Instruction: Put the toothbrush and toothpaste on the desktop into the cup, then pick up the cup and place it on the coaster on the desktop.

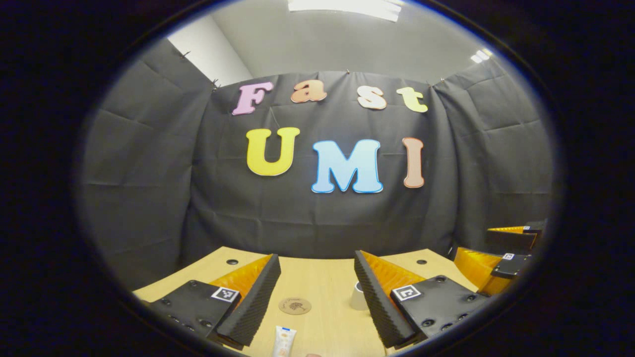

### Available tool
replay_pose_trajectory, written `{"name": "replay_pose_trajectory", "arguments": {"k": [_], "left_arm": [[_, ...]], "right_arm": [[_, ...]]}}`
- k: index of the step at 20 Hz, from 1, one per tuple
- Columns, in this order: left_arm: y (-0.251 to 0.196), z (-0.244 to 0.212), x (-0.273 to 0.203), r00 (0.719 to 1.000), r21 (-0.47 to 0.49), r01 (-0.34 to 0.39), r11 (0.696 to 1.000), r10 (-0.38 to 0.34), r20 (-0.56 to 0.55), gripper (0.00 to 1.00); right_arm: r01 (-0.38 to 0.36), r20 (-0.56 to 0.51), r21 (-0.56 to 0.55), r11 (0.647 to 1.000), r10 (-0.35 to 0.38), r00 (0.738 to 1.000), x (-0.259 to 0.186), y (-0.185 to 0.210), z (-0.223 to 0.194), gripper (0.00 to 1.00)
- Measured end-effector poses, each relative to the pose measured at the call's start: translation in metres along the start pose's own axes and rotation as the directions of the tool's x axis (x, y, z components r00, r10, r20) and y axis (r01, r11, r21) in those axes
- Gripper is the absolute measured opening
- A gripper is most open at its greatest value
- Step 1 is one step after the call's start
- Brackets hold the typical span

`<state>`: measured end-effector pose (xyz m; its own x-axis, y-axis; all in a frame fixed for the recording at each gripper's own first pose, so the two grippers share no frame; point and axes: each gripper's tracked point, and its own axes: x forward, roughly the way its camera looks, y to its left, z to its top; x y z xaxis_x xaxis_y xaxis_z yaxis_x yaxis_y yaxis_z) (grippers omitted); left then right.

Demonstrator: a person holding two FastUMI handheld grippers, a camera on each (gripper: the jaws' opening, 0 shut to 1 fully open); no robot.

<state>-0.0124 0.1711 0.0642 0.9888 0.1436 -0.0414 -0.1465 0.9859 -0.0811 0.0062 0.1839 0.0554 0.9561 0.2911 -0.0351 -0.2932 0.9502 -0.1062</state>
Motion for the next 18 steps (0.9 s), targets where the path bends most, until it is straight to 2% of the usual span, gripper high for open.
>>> {"name": "replay_pose_trajectory", "arguments": {"k": [3, 5, 7, 9, 10, 12, 18], "left_arm": [[0.009, -0.004, 0.008, 1.000, 0.006, 0.012, 1.000, -0.012, -0.020, 0.98], [0.008, -0.016, 0.014, 0.998, 0.016, 0.039, 0.999, -0.038, -0.049, 0.96], [0.013, -0.036, 0.018, 0.994, 0.039, 0.050, 0.998, -0.046, -0.104, 0.94], [0.016, -0.053, 0.022, 0.987, 0.060, 0.068, 0.996, -0.058, -0.151, 0.96], [0.017, -0.064, 0.025, 0.982, 0.073, 0.074, 0.995, -0.060, -0.179, 0.94], [0.020, -0.090, 0.031, 0.966, 0.070, 0.084, 0.994, -0.064, -0.252, 0.96], [0.038, -0.159, 0.046, 0.885, 0.016, 0.056, 0.998, -0.042, -0.464, 0.96]], "right_arm": [[0.002, -0.036, -0.014, 1.000, -0.003, 0.999, 0.006, 0.013, -0.007, 0.94], [0.007, -0.095, -0.010, 1.000, -0.007, 0.995, 0.010, 0.019, -0.022, 0.94], [0.004, -0.164, 0.007, 1.000, -0.002, 0.986, 0.011, 0.028, -0.038, 0.95], [0.004, -0.233, 0.015, 1.000, 0.000, 0.973, 0.013, 0.035, -0.057, 0.94], [0.005, -0.269, 0.017, 1.000, 0.000, 0.963, 0.013, 0.038, -0.066, 0.94], [0.000, -0.336, 0.024, 1.000, 0.008, 0.942, 0.015, 0.045, -0.085, 0.95], [-0.030, -0.526, 0.051, 0.998, 0.052, 0.849, 0.018, 0.067, -0.137, 0.95]]}}
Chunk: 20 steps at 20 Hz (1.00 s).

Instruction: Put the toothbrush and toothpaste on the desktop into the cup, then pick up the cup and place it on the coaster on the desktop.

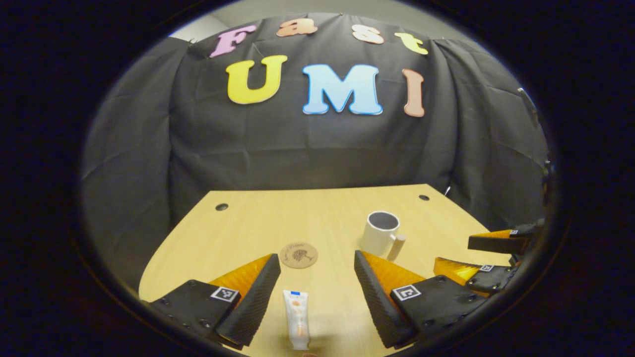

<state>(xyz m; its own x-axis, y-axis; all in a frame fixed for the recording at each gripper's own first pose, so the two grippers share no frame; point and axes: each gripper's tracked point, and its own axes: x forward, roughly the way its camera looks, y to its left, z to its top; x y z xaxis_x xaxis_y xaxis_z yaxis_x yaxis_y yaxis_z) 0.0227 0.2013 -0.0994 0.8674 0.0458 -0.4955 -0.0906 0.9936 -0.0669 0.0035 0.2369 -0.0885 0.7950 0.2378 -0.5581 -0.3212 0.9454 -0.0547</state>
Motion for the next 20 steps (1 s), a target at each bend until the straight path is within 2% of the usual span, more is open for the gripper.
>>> {"name": "replay_pose_trajectory", "arguments": {"k": [1, 2, 3, 4, 10, 11, 12, 13, 14, 17, 20], "left_arm": [[0.002, -0.008, 0.005, 0.999, -0.004, -0.003, 1.000, 0.003, -0.036, 0.94], [0.006, -0.016, 0.010, 0.998, -0.010, -0.004, 1.000, 0.004, -0.067, 0.99], [0.008, -0.022, 0.015, 0.995, -0.017, -0.004, 1.000, 0.003, -0.102, 0.94], [0.012, -0.031, 0.019, 0.990, -0.024, -0.006, 1.000, 0.003, -0.139, 0.96], [0.025, -0.077, 0.031, 0.943, -0.018, -0.028, 0.999, 0.021, -0.333, 0.97], [0.025, -0.084, 0.031, 0.931, -0.018, -0.030, 0.999, 0.021, -0.364, 0.97], [0.028, -0.092, 0.031, 0.917, -0.015, -0.033, 0.999, 0.024, -0.398, 0.97], [0.031, -0.102, 0.031, 0.897, -0.008, -0.036, 0.999, 0.029, -0.441, 1.00], [0.034, -0.110, 0.034, 0.883, -0.001, -0.038, 0.999, 0.033, -0.469, 0.95], [0.036, -0.132, 0.036, 0.838, -0.001, -0.035, 0.999, 0.028, -0.545, 1.00], [0.036, -0.153, 0.042, 0.793, 0.008, -0.025, 1.000, 0.025, -0.609, 0.98]], "right_arm": [[-0.006, -0.035, 0.001, 1.000, 0.006, 0.999, 0.005, 0.003, -0.007, 0.95], [-0.009, -0.071, 0.003, 1.000, 0.009, 0.997, 0.009, 0.004, -0.015, 0.95], [-0.013, -0.107, 0.003, 1.000, 0.013, 0.994, 0.014, 0.006, -0.022, 0.96], [-0.016, -0.137, 0.005, 1.000, 0.017, 0.990, 0.015, 0.008, -0.029, 0.95], [-0.039, -0.297, 0.020, 0.999, 0.043, 0.954, 0.033, 0.019, -0.067, 0.95], [-0.041, -0.330, 0.027, 0.999, 0.048, 0.943, 0.035, 0.020, -0.074, 0.95], [-0.044, -0.391, 0.031, 0.999, 0.053, 0.919, 0.033, 0.020, -0.086, 0.95], [-0.047, -0.424, 0.037, 0.998, 0.059, 0.904, 0.033, 0.020, -0.091, 0.95], [-0.047, -0.455, 0.039, 0.998, 0.059, 0.888, 0.032, 0.021, -0.097, 0.97], [-0.049, -0.505, 0.045, 0.998, 0.066, 0.861, 0.038, 0.023, -0.107, 0.97], [-0.039, -0.556, 0.050, 0.998, 0.060, 0.829, 0.042, 0.023, -0.119, 0.97]]}}
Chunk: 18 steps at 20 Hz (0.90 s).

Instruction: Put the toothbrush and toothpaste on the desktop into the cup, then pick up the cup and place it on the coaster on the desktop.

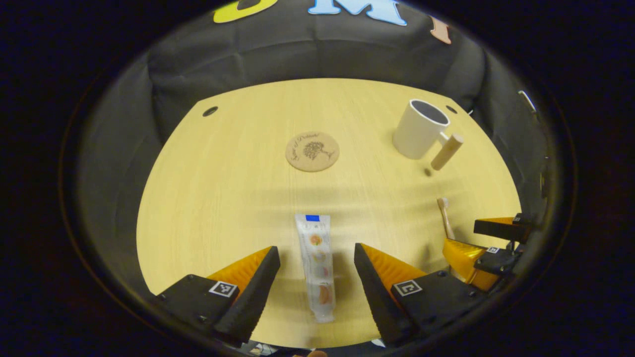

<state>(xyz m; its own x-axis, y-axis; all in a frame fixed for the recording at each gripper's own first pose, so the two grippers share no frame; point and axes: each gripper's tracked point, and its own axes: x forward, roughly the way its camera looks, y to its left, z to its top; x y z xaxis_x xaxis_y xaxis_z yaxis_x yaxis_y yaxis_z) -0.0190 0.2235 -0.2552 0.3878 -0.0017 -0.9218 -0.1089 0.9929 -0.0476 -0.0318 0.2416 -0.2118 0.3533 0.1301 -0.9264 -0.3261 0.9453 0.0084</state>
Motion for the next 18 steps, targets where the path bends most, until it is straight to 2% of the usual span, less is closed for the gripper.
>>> {"name": "replay_pose_trajectory", "arguments": {"k": [5, 11, 12, 15, 16, 17, 18], "left_arm": [[-0.005, -0.017, 0.018, 0.995, -0.035, 0.026, 0.999, -0.030, -0.096, 0.99], [-0.008, -0.030, 0.027, 0.988, -0.037, 0.034, 0.999, -0.039, -0.147, 0.98], [-0.009, -0.033, 0.028, 0.987, -0.042, 0.035, 0.999, -0.041, -0.155, 0.99], [-0.004, -0.040, 0.031, 0.986, -0.025, 0.011, 1.000, -0.015, -0.166, 0.99], [-0.003, -0.041, 0.031, 0.986, -0.009, 0.000, 1.000, -0.001, -0.168, 0.92], [-0.003, -0.039, 0.031, 0.987, -0.007, 0.002, 1.000, -0.003, -0.160, 0.87], [-0.003, -0.040, 0.030, 0.987, -0.008, 0.000, 1.000, -0.002, -0.162, 0.80]], "right_arm": [[-0.014, -0.091, 0.022, 1.000, 0.016, 0.996, 0.013, 0.001, -0.010, 0.98], [-0.010, -0.162, 0.013, 1.000, 0.012, 0.987, 0.020, -0.001, -0.020, 0.89], [-0.013, -0.174, 0.011, 1.000, 0.015, 0.985, 0.022, 0.000, -0.024, 0.77], [-0.003, -0.188, 0.008, 1.000, 0.004, 0.982, 0.022, -0.002, -0.026, 0.66], [-0.005, -0.196, 0.000, 1.000, 0.005, 0.981, 0.020, -0.002, -0.028, 0.60], [-0.009, -0.200, -0.016, 1.000, 0.006, 0.980, 0.020, -0.002, -0.028, 0.60], [-0.006, -0.200, -0.005, 1.000, 0.005, 0.980, 0.019, -0.002, -0.030, 0.47]]}}
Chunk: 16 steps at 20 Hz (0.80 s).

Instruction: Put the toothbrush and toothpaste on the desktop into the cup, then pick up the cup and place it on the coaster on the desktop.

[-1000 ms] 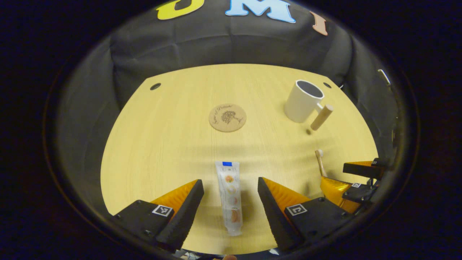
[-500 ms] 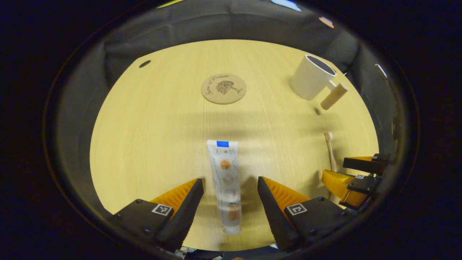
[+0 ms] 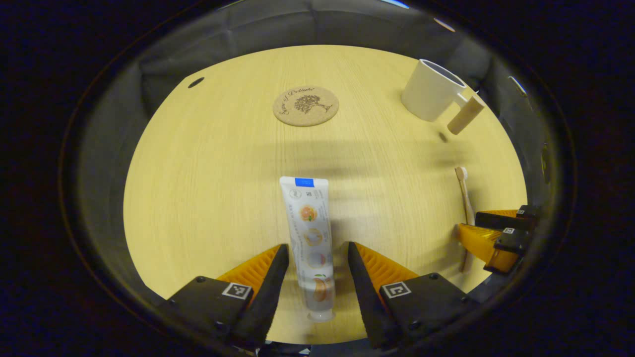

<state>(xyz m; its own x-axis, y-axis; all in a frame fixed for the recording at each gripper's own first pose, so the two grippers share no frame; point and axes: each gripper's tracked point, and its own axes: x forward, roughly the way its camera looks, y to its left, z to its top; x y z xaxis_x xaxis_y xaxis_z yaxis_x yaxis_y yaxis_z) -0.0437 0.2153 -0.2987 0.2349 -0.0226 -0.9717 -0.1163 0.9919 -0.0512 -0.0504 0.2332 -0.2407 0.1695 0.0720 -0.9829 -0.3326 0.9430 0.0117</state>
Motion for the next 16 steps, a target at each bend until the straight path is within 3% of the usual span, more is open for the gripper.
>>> {"name": "replay_pose_trajectory", "arguments": {"k": [2, 4, 5, 6, 7, 8, 12, 16], "left_arm": [[0.0006, 0.0021, 0.0008, 1.000, -0.010, -0.005, 1.000, 0.005, 0.009, 0.66], [-0.0007, 0.0020, 0.0014, 1.000, -0.014, -0.007, 1.000, 0.007, 0.014, 0.51], [-0.0002, 0.0009, 0.0002, 1.000, -0.010, -0.006, 1.000, 0.006, 0.008, 0.50], [0.0004, 0.0019, 0.0011, 1.000, -0.010, -0.007, 1.000, 0.007, 0.016, 0.51], [0.0007, 0.0012, -0.0001, 1.000, -0.010, -0.007, 1.000, 0.007, 0.014, 0.45], [0.0020, 0.0027, 0.0008, 1.000, -0.007, -0.006, 1.000, 0.006, 0.023, 0.46], [0.0007, 0.0045, -0.0009, 0.998, -0.019, 0.007, 1.000, -0.006, 0.059, 0.27], [-0.0004, 0.0085, -0.0052, 0.993, -0.022, 0.029, 0.999, -0.026, 0.112, 0.23]], "right_arm": [[0.000, -0.006, -0.016, 1.000, 0.000, 1.000, 0.0006, 0.0014, -0.0004, 0.24], [-0.012, 0.009, -0.012, 1.000, 0.012, 1.000, -0.0031, 0.0035, 0.0013, 0.24], [-0.016, 0.000, -0.010, 1.000, 0.016, 1.000, 0.0030, 0.0039, -0.0015, 0.21], [-0.023, 0.007, -0.016, 1.000, 0.023, 1.000, 0.0013, 0.0038, -0.0003, 0.09], [-0.024, 0.015, -0.019, 1.000, 0.024, 1.000, 0.0001, 0.0034, -0.0004, 0.08], [-0.024, 0.032, -0.012, 1.000, 0.024, 0.999, 0.0025, 0.0034, 0.0008, 0.08], [-0.046, 0.058, -0.025, 0.999, 0.048, 0.997, 0.0013, 0.0033, 0.0010, 0.06], [-0.054, 0.101, -0.030, 0.998, 0.057, 0.993, -0.0006, 0.0035, 0.0035, 0.06]]}}
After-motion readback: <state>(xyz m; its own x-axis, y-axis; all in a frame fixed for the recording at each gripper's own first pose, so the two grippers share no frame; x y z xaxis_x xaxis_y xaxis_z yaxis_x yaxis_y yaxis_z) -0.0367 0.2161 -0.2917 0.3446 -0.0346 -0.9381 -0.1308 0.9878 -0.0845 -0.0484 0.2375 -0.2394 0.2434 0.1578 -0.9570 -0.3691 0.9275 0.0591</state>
